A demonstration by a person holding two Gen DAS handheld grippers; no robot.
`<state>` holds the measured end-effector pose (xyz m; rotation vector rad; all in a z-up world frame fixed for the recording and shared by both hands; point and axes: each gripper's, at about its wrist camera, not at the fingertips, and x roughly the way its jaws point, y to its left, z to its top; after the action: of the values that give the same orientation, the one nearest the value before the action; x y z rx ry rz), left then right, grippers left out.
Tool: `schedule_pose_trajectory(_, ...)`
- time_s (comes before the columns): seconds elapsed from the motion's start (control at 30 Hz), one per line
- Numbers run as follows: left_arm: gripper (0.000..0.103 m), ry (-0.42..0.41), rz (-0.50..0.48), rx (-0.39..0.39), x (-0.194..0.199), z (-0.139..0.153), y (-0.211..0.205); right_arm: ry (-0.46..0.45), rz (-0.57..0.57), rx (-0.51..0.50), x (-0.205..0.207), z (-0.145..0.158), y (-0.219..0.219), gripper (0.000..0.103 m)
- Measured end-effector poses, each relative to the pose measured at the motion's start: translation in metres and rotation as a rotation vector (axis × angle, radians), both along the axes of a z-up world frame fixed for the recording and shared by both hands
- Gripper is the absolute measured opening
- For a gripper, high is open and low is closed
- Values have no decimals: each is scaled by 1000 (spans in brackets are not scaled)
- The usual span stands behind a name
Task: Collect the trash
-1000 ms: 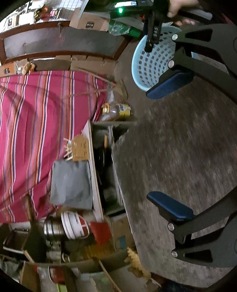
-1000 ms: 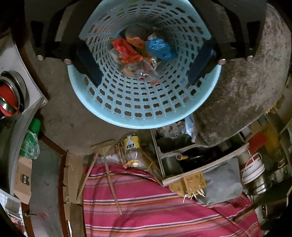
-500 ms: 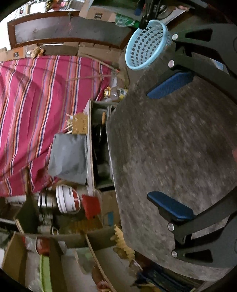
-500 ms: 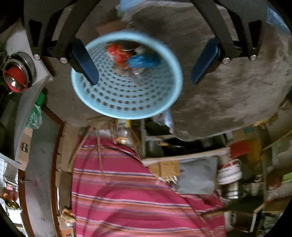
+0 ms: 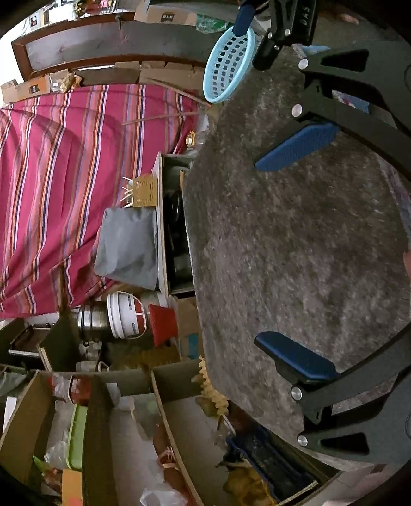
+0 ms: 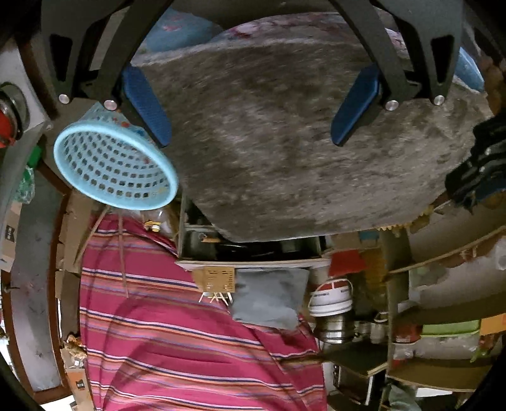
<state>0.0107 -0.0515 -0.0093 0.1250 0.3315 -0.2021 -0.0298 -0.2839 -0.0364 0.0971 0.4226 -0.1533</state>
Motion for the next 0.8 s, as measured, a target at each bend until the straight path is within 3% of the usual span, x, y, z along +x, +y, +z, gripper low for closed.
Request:
schedule_pose_trajectory(0.33,98,-24,62,-1,-9,-18,32,-72,10,-51,-3,0,33,99)
schedule_pose_trajectory(0.53,98,-28,91,-23,0,-19,40,-58,23,-7,6,-3,34,99)
schedule_pose_trajectory(0.8,98,-14,98,-37,7,-20,40,-79,26,-46,6,-2,43,99)
